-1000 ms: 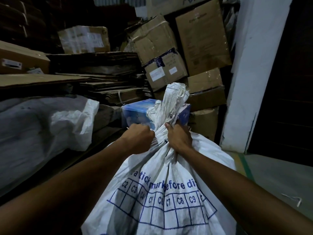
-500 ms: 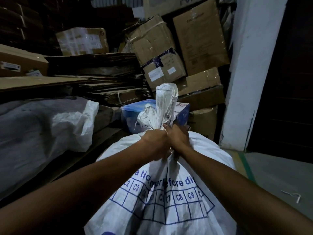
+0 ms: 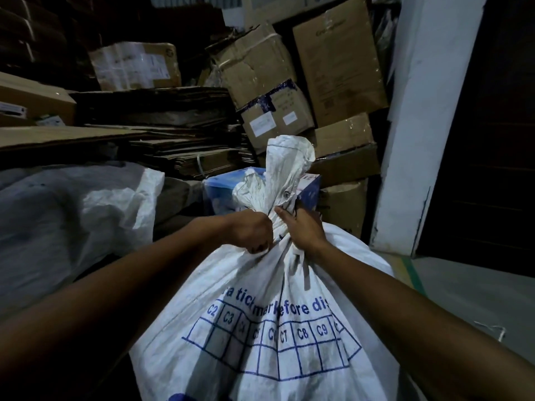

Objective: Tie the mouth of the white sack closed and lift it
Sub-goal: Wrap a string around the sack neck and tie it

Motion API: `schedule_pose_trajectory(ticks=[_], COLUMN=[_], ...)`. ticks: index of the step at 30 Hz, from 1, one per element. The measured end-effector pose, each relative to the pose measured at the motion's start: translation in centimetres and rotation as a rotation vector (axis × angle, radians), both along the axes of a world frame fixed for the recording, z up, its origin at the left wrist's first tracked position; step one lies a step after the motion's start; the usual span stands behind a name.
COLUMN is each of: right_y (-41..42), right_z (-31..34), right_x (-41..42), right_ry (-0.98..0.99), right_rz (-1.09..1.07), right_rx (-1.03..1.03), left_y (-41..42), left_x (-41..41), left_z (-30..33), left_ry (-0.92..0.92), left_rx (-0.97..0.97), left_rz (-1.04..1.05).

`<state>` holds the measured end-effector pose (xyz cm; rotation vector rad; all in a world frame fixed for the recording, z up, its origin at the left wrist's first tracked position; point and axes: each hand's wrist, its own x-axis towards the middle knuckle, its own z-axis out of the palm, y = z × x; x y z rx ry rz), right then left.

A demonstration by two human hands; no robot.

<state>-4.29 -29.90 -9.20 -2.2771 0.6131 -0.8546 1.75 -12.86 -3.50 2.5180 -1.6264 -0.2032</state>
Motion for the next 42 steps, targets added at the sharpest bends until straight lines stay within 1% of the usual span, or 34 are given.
schedule_pose_trajectory(ticks=[1, 3, 6, 10, 11, 14, 16, 18, 20, 24, 26, 27, 30, 31, 33, 34, 36, 42], right_y=[-0.2, -0.4, -0.5, -0.6, -0.7, -1.5, -2.6, -4.1, -5.5, -5.4, -5.0, -4.9, -4.8, -4.7, -5.0, -5.2, -5.3, -6.5], right_z=[0.0, -0.1, -0.3, 0.3, 0.4, 1.0, 1.8, 2.4, 2.1, 1.9, 2.3, 2.3, 2.6, 2.7, 2.7, 2.7, 2.7, 2.7], right_x=[-0.2, -0.3, -0.2, -0.7, -0.9, -1.6, -2.6, -3.5, -3.7, -4.5, -5.0, -5.2, -5.9, -6.2, -6.4, -6.6, -6.9, -7.5], right_ry=[-0.022, -0.034, -0.053, 0.001, 0.031, 0.135, 0.302, 0.498, 0.556, 0.608, 0.618, 0.617, 0.601, 0.610, 0.621, 0.631, 0.617, 0.595], right_rz=[0.028, 0.062, 0.099, 0.097, 0.098, 0.091, 0.121, 0.210, 0.332, 0.433, 0.531, 0.558, 0.542, 0.591, 0.677, 0.684, 0.653, 0.577], right_rx=[-0.001, 0.015, 0.072, 0.102, 0.105, 0.096, 0.076, 0.130, 0.266, 0.304, 0.425, 0.475, 0.551, 0.572, 0.579, 0.549, 0.489, 0.467], left_y=[0.1, 0.1, 0.0, -0.5, -0.7, -0.9, -1.1, -1.5, -1.9, -2.4, -2.6, -2.7, -2.9, -2.8, -2.8, -2.7, -2.7, -2.8], left_x=[0.3, 0.9, 1.4, 1.0, 1.1, 1.3, 1.6, 1.7, 1.7, 1.0, 0.8, 0.8, 0.9, 1.0, 1.2, 1.2, 1.3, 1.3], left_z=[0.0, -0.3, -1.1, -2.1, -2.5, -3.4, -4.0, -4.4, -4.6, -4.7, -4.9, -5.0, -5.1, -5.1, -5.1, -5.1, -5.0, -4.4], left_ry=[0.044, 0.036, -0.108, -0.233, -0.261, -0.269, -0.271, -0.275, -0.264, -0.245, -0.244, -0.240, -0.224, -0.213, -0.191, -0.188, -0.180, 0.002], left_rx=[-0.019, -0.038, -0.043, -0.144, -0.166, -0.253, -0.324, -0.353, -0.363, -0.367, -0.390, -0.396, -0.400, -0.398, -0.403, -0.412, -0.427, -0.520], left_rz=[-0.026, -0.078, -0.163, -0.256, -0.292, -0.368, -0.390, -0.368, -0.344, -0.347, -0.357, -0.360, -0.371, -0.363, -0.336, -0.327, -0.316, -0.264])
